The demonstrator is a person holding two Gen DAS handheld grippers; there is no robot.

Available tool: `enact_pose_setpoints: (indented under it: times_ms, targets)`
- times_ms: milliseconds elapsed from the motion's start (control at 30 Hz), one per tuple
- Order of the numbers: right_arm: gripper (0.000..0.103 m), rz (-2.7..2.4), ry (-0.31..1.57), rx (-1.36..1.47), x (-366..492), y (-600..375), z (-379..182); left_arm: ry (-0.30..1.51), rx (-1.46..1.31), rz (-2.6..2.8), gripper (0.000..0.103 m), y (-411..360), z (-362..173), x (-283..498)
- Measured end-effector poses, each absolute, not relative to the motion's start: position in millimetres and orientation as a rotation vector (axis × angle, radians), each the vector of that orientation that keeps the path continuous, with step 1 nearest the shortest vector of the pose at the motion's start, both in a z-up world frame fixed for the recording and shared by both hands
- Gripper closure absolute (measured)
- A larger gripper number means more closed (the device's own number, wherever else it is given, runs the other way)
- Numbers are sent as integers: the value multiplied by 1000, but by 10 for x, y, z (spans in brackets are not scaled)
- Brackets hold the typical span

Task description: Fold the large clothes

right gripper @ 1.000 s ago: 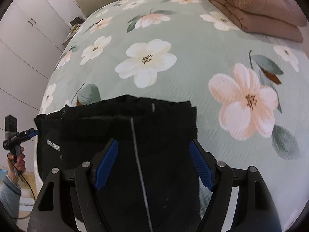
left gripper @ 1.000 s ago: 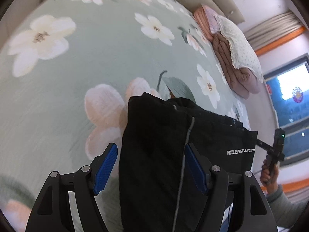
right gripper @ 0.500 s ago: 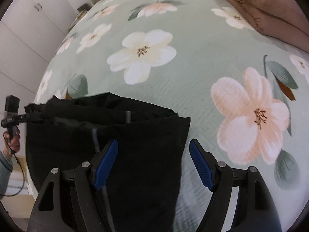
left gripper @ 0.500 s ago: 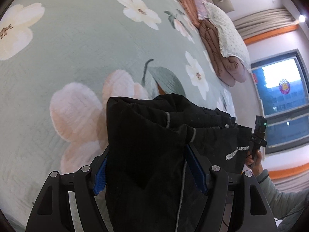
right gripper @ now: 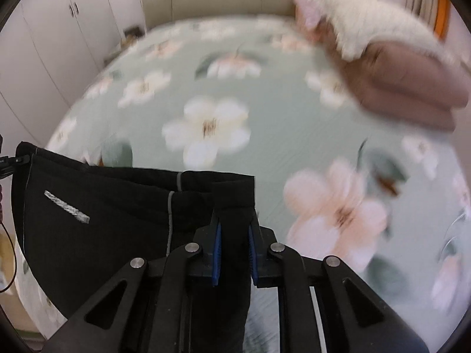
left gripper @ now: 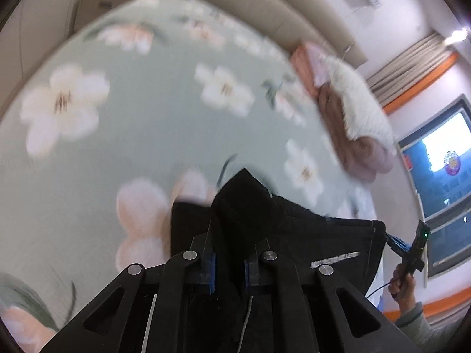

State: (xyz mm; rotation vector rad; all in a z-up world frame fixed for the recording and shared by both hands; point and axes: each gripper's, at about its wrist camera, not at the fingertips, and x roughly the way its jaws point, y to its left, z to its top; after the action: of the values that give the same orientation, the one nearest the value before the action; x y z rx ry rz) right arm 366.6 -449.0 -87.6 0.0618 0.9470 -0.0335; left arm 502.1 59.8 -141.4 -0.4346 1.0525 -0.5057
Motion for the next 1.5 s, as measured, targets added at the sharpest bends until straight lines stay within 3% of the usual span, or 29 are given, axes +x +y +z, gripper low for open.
enact_pose_setpoints:
  times_ms: [167,467,533,567,633,700,867,1100,1267,1500]
  targets:
    - [86,-129,882,-14,4191,-4425,-743,980,-399,-400,90,490,-1270,5414]
    - [83,-203,1229,54,5018,-4464,-2357,1246,-460,-222,88,307,-2699,5992]
    - [81,-220,1233,30,4986,-4413,-2437,1287,-412,-223,80,233,-2820,6010]
    - [77,-227,1232,15,4977,-4398,-2420,1298,-388,-231,79,218,-2825,6023]
    - [66,-224,1251,20,4946,-4418,-2363,1312,-374,-224,67,267,-2766,6032]
    - [55,-230,1238,49,4867,-4479,-2236,1304,-405,-209,66,363,-2627,6030]
    - [49,-218,1063,192,4214,-4511,-1314,1148,-412,-160,65,669,-1840,5693]
    - [49,-102,1067,132,3542,-3806,-761,1062,-206,-263,59,338,-1050,4867]
    - [49,-4,1081,162,3381,-3065,-944,1090,-223,-421,58,-320,-1227,4210]
    - [49,-38,1183,96,3615,-2647,-1833,1172,-57,-402,58,-994,-1994,3899]
